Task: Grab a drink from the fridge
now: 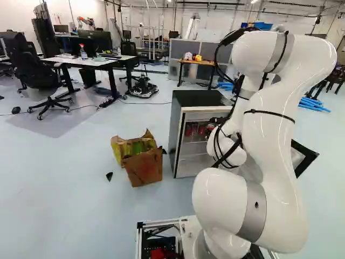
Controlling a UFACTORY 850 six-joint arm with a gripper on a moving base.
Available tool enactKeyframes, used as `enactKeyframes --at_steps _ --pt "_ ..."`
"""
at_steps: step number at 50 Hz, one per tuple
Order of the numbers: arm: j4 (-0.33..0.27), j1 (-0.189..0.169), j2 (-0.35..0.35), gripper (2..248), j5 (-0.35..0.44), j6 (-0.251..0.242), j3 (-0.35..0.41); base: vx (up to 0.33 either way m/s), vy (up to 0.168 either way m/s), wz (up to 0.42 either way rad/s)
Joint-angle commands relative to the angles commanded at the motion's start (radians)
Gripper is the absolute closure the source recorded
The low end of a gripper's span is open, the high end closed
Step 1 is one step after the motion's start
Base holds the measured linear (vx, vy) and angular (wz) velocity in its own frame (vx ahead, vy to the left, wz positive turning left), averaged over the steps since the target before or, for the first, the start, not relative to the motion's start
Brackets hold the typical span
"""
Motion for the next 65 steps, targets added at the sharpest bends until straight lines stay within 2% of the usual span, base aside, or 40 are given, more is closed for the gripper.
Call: enactKeyframes --at_steps 65 --pt "0.0 0.0 0.275 159 -0.169 0.0 0.157 0.0 0.0 0.0"
